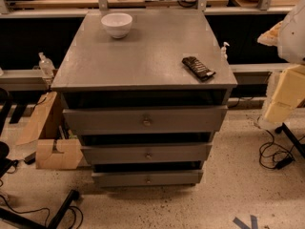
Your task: Open bottom drawer
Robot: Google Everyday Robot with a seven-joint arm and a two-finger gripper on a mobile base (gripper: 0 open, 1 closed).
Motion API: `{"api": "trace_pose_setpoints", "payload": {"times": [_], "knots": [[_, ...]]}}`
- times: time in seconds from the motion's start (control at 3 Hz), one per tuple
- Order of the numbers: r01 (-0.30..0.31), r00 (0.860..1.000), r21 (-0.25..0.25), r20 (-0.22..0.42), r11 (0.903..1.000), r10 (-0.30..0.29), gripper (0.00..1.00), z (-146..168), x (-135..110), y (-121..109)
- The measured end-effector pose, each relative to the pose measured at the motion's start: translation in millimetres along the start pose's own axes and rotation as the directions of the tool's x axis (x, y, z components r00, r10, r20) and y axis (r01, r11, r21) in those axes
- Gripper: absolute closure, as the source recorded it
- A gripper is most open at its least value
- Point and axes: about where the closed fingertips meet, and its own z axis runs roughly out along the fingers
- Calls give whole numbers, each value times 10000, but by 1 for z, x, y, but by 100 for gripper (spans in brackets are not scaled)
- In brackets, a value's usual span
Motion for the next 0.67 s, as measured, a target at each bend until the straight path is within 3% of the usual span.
{"api": "trace_pose_setpoints", "payload": {"times": [0.33, 0.67], "knots": [[0, 10000, 0, 0, 10000, 0, 0, 0, 0, 0], [127, 9996, 86, 243, 9999, -129, 0, 28, -8, -7]]}}
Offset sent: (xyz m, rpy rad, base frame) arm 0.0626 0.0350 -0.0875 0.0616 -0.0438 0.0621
